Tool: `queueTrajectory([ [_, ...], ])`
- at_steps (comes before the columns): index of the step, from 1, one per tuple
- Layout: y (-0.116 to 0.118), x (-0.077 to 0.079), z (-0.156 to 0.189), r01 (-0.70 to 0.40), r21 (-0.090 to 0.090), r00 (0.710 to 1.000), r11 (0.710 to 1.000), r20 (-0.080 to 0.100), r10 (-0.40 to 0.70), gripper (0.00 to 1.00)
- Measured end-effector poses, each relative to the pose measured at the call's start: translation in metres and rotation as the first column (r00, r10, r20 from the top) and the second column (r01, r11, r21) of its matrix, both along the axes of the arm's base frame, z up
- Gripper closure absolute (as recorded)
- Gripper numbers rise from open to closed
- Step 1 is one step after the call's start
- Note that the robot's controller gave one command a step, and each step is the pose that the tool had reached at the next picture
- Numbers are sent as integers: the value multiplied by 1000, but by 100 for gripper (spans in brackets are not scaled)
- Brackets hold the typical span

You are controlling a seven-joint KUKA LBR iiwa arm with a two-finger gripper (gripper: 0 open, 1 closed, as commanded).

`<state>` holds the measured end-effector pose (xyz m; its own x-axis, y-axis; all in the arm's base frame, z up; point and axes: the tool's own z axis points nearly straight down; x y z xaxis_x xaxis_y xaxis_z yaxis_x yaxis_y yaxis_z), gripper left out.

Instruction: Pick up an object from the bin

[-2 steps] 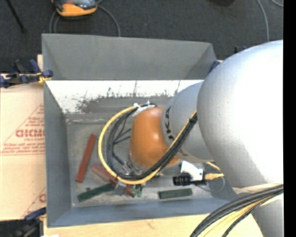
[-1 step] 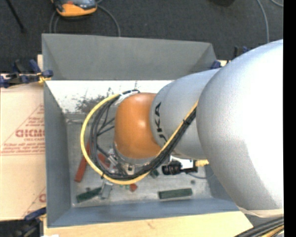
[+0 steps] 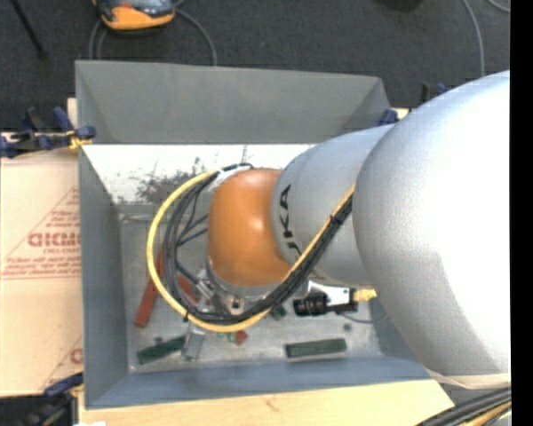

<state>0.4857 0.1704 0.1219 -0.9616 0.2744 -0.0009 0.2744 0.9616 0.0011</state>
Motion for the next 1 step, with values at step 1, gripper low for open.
queueTrajectory([
  [1,-9,-7,-52,-374,-1,927,927,0,374,100],
])
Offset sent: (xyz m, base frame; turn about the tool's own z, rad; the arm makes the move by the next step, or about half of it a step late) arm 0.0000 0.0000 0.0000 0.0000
